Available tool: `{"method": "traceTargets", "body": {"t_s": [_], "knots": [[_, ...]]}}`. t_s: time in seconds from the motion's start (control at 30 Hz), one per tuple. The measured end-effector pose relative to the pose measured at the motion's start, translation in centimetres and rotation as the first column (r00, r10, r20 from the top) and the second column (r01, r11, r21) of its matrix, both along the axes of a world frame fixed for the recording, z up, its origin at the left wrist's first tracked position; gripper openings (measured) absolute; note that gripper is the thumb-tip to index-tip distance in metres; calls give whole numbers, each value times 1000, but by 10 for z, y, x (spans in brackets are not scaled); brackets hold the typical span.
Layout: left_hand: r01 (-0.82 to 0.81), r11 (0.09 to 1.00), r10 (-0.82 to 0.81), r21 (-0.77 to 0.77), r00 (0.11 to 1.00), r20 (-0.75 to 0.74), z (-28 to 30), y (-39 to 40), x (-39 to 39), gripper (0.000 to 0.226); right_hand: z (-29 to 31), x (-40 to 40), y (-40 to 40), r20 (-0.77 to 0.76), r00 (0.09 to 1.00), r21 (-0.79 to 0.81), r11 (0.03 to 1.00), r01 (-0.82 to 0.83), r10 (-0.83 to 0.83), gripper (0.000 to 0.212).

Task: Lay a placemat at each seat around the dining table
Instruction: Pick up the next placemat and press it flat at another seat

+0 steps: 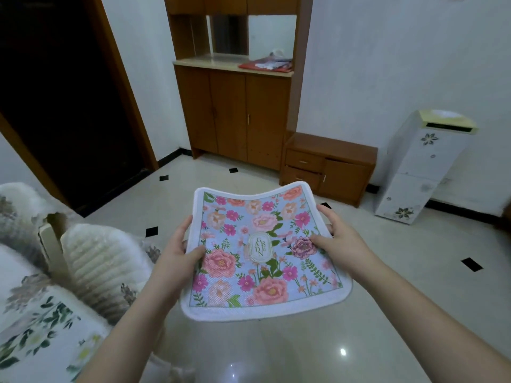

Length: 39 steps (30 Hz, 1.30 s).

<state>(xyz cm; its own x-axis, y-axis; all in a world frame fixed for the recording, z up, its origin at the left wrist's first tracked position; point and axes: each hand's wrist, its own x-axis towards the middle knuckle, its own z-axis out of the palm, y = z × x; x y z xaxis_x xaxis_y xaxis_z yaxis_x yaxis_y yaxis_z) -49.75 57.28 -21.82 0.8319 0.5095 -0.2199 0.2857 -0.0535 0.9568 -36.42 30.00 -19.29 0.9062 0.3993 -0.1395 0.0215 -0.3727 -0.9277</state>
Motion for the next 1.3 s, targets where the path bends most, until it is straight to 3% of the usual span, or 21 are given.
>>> {"method": "traceTargets", "body": {"t_s": [0.4, 0.63, 1.0, 1.3], "knots": [[-43, 998, 45, 37, 997, -67, 30, 36, 157, 68, -23, 162, 33, -76, 997, 153, 988, -5, 16, 62], [-148, 989, 146, -22, 987, -62, 31, 46, 229, 69, -31, 263, 60, -123, 988, 137, 987, -81, 98, 63], [-331, 943, 331, -22, 943, -23, 19, 134, 259, 64, -39, 337, 182, -136, 956, 196, 953, -232, 261, 61], [-413, 907, 414, -84, 910, 0, 6, 255, 265, 65, -34, 373, 319, -131, 919, 134, 925, -356, 373, 62]]}}
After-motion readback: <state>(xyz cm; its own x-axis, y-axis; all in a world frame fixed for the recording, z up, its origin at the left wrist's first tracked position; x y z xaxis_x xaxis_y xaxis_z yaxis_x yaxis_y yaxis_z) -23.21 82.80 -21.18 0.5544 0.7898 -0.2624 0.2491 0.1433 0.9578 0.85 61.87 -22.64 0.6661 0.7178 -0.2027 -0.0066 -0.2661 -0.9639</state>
